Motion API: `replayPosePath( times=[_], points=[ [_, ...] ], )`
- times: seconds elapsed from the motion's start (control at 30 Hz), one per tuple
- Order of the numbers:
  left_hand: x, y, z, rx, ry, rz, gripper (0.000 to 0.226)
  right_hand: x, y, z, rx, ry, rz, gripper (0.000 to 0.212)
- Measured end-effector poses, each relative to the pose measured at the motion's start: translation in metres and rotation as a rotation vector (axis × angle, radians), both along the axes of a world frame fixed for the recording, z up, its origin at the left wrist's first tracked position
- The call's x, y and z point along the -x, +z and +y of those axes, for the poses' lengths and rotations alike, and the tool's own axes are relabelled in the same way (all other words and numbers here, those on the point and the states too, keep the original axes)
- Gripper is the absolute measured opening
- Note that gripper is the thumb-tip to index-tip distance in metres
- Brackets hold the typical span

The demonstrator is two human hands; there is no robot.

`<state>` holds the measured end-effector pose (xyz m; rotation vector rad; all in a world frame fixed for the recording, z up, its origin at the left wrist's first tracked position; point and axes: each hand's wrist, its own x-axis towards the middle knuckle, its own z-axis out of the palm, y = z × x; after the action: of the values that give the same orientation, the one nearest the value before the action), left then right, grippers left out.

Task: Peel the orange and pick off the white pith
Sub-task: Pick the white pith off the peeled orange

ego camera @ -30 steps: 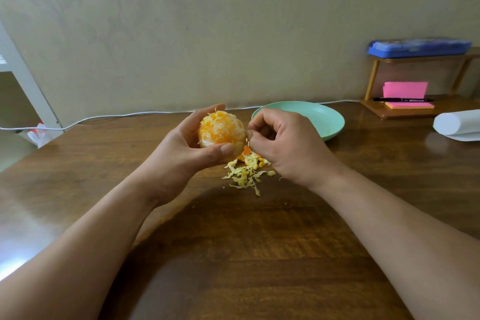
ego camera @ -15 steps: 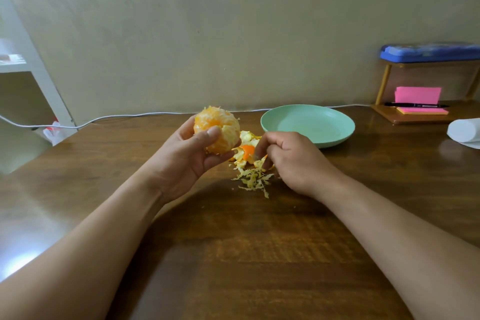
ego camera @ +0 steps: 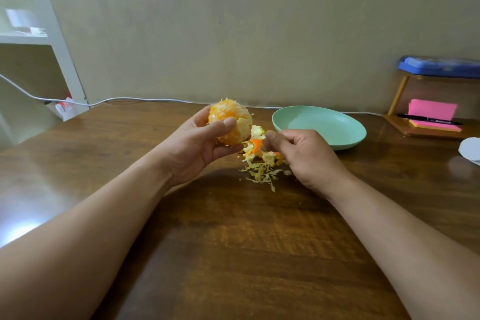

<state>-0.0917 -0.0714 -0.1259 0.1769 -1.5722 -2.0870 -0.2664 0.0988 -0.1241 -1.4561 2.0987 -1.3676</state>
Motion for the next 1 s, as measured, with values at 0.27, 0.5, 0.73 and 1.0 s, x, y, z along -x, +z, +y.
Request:
replayPosePath(
  times=[0.27,0.5,0.73,1.0],
  points=[
    [0.000,0.000,0.002,-0.014,-0.001,-0.014,0.064,-0.001,-0.001,-0.002,0.018,-0.067,0.054,0.026],
    [-0.001,0.001,0.006,-0.004,-0.016,-0.028,0.065,-0.002,0.001,0.003,-0.146,-0.013,0.368,0.018],
    [-0.002,0.001,0.007,0.035,-0.078,-0.027,0.090,-0.004,0.005,0.003,0.052,-0.072,0.381,0.028],
    [0.003,0.001,0.011,0.115,-0.022,-0.087,0.069,-0.013,0.011,0.007,0.230,-0.006,0.247,0.015]
  ],
)
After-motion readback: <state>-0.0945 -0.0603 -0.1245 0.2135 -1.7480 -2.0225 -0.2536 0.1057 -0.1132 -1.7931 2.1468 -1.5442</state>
